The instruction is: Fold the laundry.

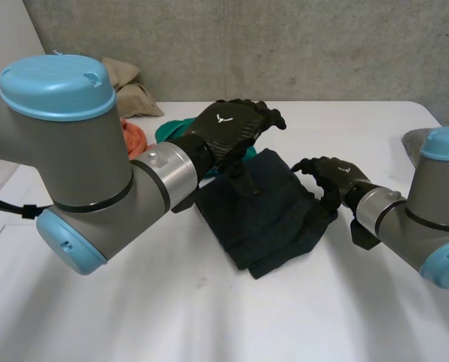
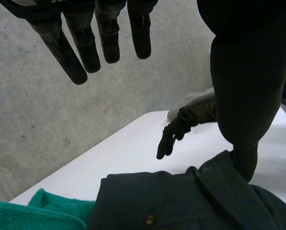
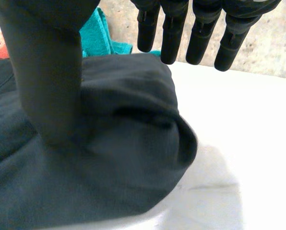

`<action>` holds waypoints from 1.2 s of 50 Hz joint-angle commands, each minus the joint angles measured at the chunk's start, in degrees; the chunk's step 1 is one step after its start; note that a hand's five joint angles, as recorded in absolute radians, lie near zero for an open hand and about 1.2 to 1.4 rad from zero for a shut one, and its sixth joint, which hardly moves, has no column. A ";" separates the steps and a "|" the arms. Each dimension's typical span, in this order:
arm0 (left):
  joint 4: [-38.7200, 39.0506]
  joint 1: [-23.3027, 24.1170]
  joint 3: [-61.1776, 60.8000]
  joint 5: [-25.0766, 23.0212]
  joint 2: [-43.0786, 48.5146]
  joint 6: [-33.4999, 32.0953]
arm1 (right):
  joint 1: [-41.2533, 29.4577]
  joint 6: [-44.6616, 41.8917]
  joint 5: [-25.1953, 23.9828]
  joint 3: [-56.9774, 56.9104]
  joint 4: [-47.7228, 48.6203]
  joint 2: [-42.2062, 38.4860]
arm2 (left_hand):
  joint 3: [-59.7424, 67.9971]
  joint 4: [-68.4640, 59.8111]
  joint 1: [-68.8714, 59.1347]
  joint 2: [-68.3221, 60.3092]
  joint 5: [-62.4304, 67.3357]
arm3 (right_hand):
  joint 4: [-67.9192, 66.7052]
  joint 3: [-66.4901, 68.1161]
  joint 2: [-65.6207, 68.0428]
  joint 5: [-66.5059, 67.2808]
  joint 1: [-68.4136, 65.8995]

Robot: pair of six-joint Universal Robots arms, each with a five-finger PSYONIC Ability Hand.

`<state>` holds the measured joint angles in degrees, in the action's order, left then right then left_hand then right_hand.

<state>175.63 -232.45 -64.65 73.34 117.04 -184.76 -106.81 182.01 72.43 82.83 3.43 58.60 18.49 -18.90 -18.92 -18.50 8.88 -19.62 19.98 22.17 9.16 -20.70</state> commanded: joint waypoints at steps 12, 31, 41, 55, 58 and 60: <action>-1.08 -0.20 -0.31 -0.31 -4.54 0.72 | -4.99 -34.88 -0.70 10.42 -0.45 6.88 | 0.98 -0.57 -0.54 -0.97 0.59 | 9.62 -9.98 -12.17 -9.16 10.70; -3.81 0.85 -0.31 -2.85 -6.21 2.92 | -5.08 -38.83 -4.31 12.80 24.69 -4.02 | -8.49 8.90 8.92 8.50 -8.88 | 9.62 -9.98 -12.17 -9.16 10.70; -3.98 0.59 -0.66 -2.77 -7.01 3.01 | -6.48 -35.07 -3.08 7.89 28.74 -6.22 | -8.49 8.90 8.92 8.50 -8.88 | -60.27 59.90 57.71 60.73 -59.19; -4.42 -0.73 1.62 -2.41 -8.15 3.18 | -3.32 -23.54 5.52 -13.02 24.88 -7.18 | -8.49 8.90 8.92 8.50 -8.88 | -60.38 60.02 57.83 60.84 -59.30; -4.86 -0.90 2.33 -2.33 -8.67 3.44 | 0.01 -23.02 8.87 -20.05 23.38 -8.06 | -8.49 8.90 8.92 8.50 -8.88 | -60.38 60.02 57.83 60.84 -59.30; -5.56 -0.90 3.03 -2.15 -9.20 3.80 | 2.82 -22.23 10.98 -25.41 22.33 -8.76 | -8.49 8.90 8.92 8.50 -8.88 | -60.38 60.02 57.83 60.84 -59.30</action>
<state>171.10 -233.09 -63.22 70.91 108.91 -181.58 -109.70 158.62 77.83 69.37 28.45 51.37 11.47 -11.32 -11.52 -11.29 2.44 -68.15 65.76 65.97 52.84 -59.59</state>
